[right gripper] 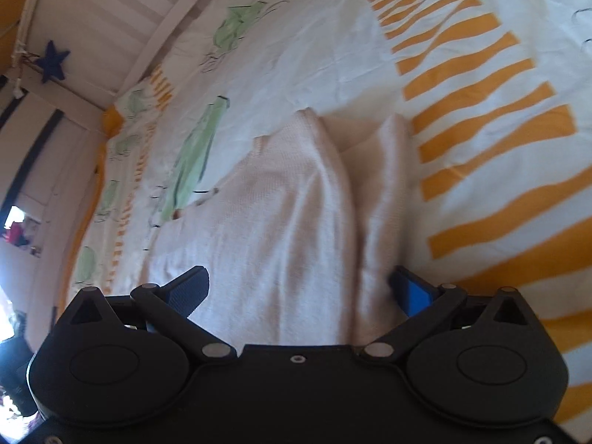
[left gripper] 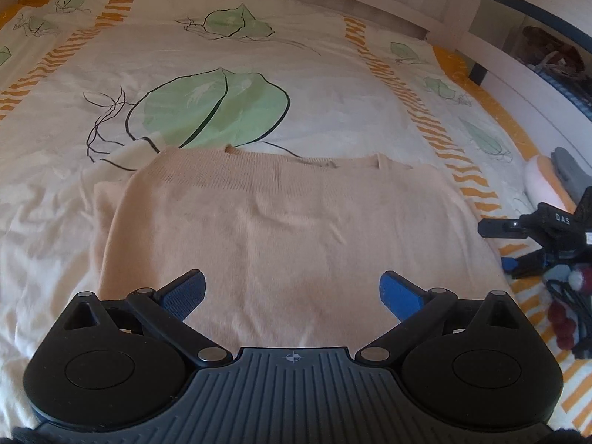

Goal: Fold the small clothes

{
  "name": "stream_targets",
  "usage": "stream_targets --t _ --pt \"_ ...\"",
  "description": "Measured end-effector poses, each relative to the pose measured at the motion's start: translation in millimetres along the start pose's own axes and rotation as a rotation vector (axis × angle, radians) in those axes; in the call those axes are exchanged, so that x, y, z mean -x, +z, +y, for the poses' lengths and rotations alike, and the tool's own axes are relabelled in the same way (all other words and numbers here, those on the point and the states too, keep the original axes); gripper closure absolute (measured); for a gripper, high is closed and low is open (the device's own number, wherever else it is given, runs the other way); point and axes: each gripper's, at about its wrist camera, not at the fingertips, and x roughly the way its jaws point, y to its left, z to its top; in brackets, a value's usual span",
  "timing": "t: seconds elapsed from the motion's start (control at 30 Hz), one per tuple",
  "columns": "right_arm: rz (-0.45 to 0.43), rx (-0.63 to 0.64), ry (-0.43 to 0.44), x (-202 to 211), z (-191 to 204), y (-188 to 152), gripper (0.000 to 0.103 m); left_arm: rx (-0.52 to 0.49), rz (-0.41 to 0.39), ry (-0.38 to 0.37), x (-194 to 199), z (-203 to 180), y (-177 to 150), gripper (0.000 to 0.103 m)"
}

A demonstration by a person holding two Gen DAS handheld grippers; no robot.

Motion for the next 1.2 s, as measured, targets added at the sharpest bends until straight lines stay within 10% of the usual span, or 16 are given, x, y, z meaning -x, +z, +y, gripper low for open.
stream_targets --t 0.63,1.2 --pt "0.024 -0.058 0.034 -7 -4 12 0.0 -0.08 0.095 0.2 -116 -25 54 0.0" --pt "0.029 -0.031 0.02 -10 -1 13 0.0 -0.097 0.093 0.193 -98 -29 49 0.001"
